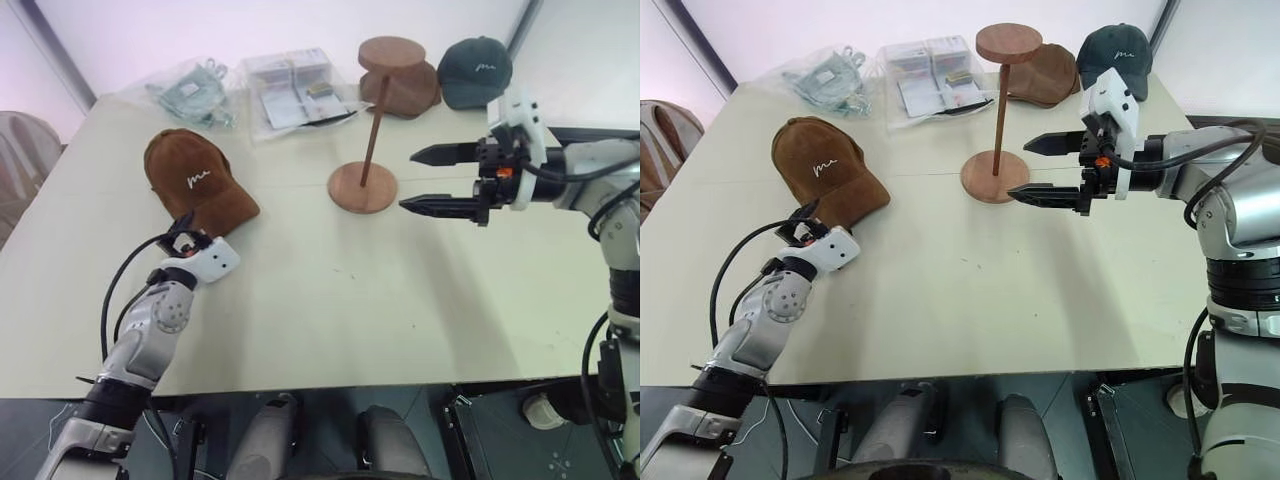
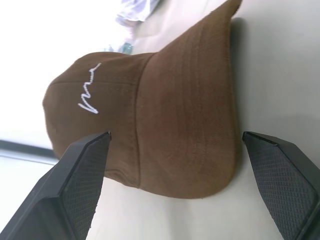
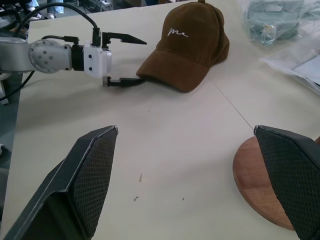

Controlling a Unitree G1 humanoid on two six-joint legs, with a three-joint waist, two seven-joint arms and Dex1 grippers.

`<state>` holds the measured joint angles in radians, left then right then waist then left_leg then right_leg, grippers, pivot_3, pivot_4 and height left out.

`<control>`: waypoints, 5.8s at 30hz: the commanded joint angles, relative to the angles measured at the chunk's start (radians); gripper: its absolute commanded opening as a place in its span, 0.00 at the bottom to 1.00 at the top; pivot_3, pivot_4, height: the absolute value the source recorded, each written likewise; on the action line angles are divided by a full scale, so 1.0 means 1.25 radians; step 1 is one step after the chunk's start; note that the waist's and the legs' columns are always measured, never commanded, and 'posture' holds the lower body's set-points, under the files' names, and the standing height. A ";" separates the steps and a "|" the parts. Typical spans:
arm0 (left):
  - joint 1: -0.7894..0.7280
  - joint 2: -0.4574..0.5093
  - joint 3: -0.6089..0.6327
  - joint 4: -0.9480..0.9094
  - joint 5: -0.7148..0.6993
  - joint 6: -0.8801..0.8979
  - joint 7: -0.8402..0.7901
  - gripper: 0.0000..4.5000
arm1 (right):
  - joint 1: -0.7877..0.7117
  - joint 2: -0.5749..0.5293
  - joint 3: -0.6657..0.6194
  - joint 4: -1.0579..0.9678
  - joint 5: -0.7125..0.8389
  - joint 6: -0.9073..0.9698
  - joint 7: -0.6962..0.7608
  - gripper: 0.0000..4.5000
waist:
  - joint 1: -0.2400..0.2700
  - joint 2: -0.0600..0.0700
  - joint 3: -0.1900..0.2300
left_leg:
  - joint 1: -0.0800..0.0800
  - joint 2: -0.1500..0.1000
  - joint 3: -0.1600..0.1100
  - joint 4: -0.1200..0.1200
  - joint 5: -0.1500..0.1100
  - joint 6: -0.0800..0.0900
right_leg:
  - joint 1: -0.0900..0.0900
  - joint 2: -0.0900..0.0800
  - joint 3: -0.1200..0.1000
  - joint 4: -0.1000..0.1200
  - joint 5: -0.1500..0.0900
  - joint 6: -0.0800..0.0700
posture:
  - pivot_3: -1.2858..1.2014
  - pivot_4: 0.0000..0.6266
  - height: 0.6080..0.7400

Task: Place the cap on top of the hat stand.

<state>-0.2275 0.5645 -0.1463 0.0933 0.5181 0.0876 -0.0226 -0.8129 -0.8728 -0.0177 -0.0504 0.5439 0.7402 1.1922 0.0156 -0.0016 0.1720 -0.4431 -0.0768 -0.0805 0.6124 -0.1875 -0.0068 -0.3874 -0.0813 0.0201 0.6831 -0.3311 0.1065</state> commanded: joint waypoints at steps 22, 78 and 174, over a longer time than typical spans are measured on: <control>0.028 -0.016 0.029 0.113 0.023 -0.056 0.131 0.59 | -0.014 -0.015 -0.029 -0.021 0.015 -0.015 -0.008 1.00 | -0.011 0.002 -0.002 | 0.000 0.000 0.000 -0.001 0.000 0.000 | -0.001 0.001 0.001 0.000 0.000 0.000 | 0.52 0.24 1.00; -0.390 -0.229 -0.006 -0.098 0.151 -0.073 0.327 0.01 | -0.038 -0.081 -0.056 0.029 -0.012 -0.039 -0.001 1.00 | 0.000 -0.001 0.000 | -0.003 -0.001 0.001 0.002 0.000 0.000 | -0.001 0.001 -0.001 0.001 0.000 0.001 | 0.52 0.24 1.00; -0.194 -0.262 -0.207 0.187 0.072 -0.389 0.195 0.99 | 0.028 -0.099 -0.093 -0.026 0.027 -0.027 -0.040 1.00 | 0.000 -0.001 0.000 | -0.003 -0.001 0.001 0.003 0.000 0.000 | -0.001 0.001 -0.001 0.002 0.001 0.001 | 0.52 0.24 1.00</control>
<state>-0.4762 0.2347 -0.4285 0.3678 0.6353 -0.3836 0.2361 -0.7514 -0.9914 -0.1092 -0.0751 0.5721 0.7247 1.1377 0.0159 -0.0026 0.1715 -0.4462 -0.0777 -0.0790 0.6166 -0.1873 -0.0062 -0.3891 -0.0802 0.0194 0.6855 -0.3303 0.1081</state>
